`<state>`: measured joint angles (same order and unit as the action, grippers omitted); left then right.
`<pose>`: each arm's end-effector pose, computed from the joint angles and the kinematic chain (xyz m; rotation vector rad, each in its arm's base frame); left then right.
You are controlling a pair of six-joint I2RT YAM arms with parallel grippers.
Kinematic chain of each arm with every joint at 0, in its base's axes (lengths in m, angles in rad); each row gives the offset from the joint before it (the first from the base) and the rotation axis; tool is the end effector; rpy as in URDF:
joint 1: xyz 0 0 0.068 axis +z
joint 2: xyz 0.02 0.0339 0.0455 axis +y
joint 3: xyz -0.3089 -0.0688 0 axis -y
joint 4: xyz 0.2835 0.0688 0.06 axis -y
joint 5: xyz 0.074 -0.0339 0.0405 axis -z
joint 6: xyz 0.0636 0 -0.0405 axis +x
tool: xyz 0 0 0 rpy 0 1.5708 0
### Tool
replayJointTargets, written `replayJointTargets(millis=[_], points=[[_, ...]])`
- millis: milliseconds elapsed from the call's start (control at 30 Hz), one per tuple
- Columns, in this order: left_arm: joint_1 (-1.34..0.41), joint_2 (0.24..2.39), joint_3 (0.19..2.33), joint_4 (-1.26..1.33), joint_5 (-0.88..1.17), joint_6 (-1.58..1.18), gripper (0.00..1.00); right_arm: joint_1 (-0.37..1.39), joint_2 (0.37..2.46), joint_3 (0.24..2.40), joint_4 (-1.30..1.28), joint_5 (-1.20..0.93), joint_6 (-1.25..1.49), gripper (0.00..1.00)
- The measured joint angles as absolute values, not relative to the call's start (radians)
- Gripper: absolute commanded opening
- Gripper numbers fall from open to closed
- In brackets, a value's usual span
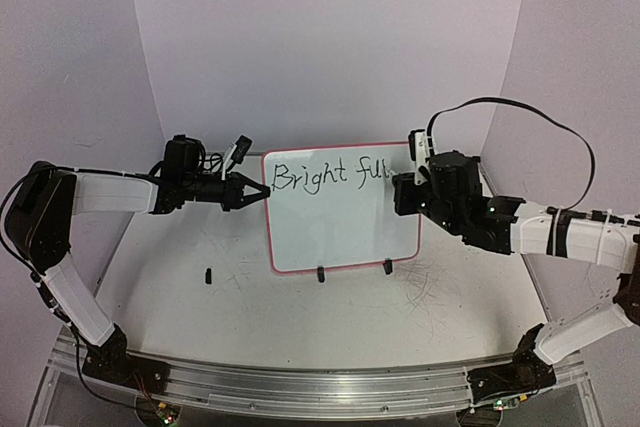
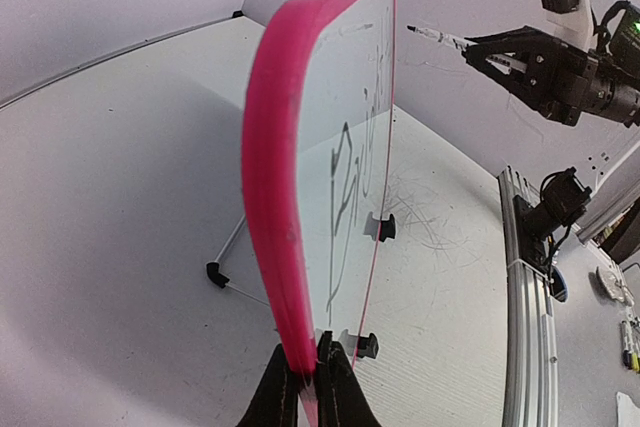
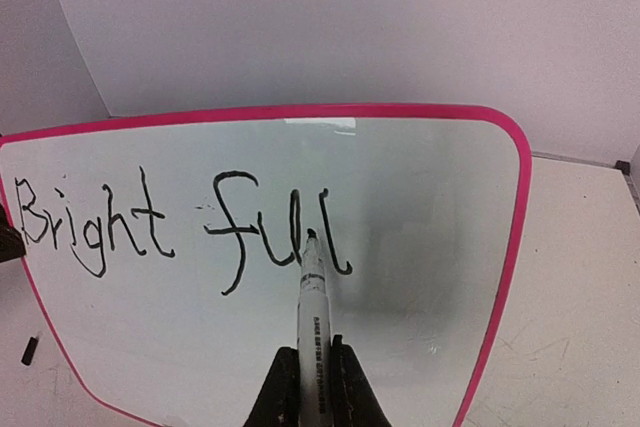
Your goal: Write a sentence on the whiteboard
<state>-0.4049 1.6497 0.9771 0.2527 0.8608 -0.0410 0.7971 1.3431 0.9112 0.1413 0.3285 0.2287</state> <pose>0.3568 -0.2054 0.2447 0.9118 1.7889 -1.1376 0.2672 0.2442 0.3118 -0.2997 1.8410 0.4091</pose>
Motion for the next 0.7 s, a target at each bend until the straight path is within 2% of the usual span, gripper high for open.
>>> replayJointTargets(millis=[700], points=[[-0.405,1.649,0.977,0.253,0.86,-0.041,0.0,0.797,1.411,0.935,0.17,0.363,0.215,0.0]])
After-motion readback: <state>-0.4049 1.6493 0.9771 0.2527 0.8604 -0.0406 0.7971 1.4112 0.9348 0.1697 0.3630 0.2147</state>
